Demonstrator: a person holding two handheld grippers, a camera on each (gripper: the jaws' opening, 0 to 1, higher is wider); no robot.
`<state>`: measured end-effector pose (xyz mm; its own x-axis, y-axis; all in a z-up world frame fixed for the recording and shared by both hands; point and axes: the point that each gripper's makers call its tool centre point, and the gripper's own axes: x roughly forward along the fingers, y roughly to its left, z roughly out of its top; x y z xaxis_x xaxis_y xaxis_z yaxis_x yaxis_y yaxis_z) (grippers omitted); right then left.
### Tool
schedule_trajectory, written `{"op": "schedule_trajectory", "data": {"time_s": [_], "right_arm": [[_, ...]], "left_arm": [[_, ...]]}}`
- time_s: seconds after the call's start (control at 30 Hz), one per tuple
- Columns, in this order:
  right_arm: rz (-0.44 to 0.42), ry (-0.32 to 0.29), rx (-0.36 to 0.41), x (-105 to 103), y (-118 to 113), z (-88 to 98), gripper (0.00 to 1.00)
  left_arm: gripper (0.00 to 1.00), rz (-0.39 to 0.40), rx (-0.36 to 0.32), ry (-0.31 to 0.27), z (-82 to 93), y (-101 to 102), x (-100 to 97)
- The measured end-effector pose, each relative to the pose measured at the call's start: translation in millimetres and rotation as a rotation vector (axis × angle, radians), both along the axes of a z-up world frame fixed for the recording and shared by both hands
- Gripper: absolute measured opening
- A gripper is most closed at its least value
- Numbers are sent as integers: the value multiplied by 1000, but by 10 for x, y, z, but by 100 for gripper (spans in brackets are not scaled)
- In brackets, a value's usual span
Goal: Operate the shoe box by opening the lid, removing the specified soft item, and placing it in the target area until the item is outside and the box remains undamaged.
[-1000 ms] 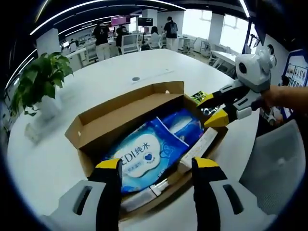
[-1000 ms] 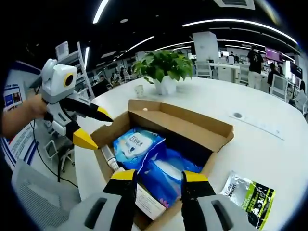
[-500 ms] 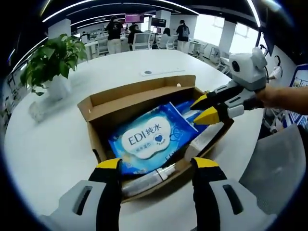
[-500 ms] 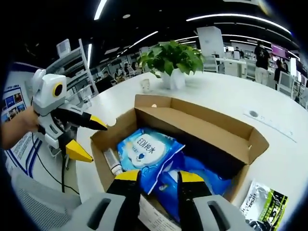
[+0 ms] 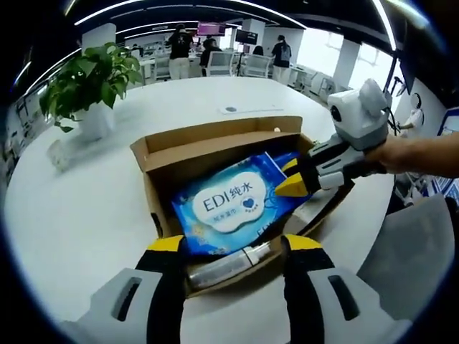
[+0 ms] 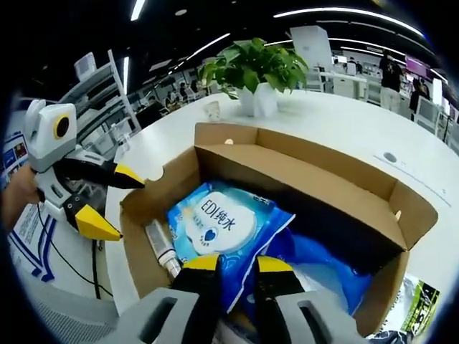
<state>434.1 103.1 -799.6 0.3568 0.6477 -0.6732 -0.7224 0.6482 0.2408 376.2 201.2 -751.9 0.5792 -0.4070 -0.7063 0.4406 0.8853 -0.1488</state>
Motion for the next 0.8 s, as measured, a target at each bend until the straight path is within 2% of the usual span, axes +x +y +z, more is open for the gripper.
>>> {"op": "schedule_trajectory", "data": {"time_s": [0.07,0.17,0.3,0.5,0.8], "right_arm": [[-14,-2,-12,19,-30,5,4],[-22,2,-4,22,-33,35,0],[-30,-34,-12,67,-62,68,0],[-63,-44,2,129,-168,170,0],[-62,-89,-10,121,-297,275,0]], "left_arm": [[53,2,-1,2,-16,7,5],[51,3,-1,8,-57,20,17],[50,3,-1,12,-74,-1,5],[48,2,5,16,-96,-28,27],[40,-32,29,38,-156,-153,135]]}}
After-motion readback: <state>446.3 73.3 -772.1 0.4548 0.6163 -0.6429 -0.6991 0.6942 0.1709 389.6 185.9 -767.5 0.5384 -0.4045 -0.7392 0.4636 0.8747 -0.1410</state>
